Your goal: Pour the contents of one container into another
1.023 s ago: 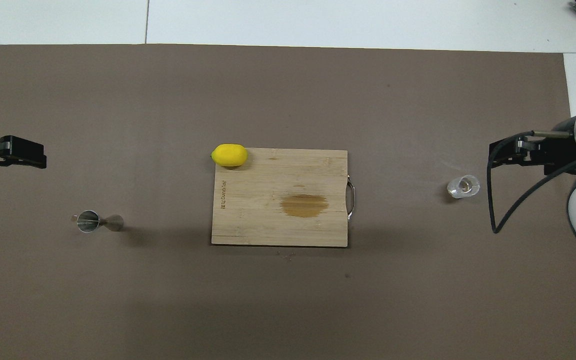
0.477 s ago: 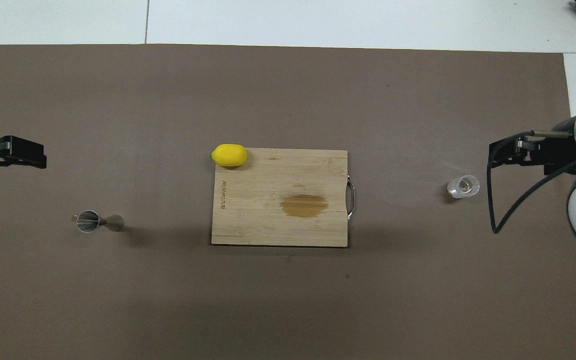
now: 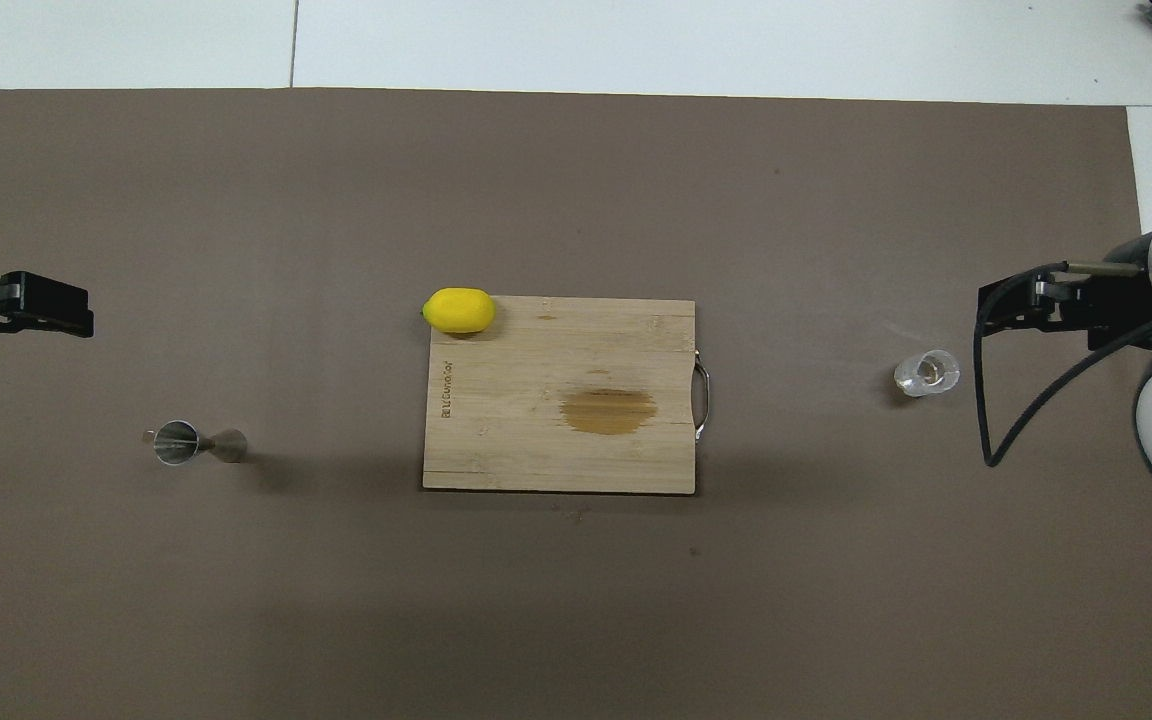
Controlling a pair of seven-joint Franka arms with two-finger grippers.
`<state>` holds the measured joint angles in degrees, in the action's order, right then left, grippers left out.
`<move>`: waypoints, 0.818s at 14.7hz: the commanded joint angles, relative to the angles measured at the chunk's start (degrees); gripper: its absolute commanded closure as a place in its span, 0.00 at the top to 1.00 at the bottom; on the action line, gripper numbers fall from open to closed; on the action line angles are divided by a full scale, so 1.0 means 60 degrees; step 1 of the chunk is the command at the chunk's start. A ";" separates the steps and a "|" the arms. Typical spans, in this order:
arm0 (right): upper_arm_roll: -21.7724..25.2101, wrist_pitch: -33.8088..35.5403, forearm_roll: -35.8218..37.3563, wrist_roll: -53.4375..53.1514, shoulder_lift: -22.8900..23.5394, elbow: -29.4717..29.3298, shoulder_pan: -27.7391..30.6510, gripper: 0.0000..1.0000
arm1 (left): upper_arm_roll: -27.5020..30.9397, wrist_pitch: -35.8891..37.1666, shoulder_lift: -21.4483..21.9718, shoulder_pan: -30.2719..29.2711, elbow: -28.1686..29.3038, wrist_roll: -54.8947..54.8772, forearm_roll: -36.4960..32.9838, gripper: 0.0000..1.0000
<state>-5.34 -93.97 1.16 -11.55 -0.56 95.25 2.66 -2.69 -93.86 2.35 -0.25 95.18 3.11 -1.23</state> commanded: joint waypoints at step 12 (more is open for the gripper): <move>-0.0034 0.0134 -0.0267 0.0269 -0.0083 0.0004 0.0143 1.00 | 0.0053 -0.0118 0.0281 0.0144 0.0191 0.0053 -0.0029 1.00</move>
<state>-5.33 -93.97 1.16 -11.55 -0.56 95.25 2.66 -2.71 -93.86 2.41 -0.25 95.18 3.11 -1.24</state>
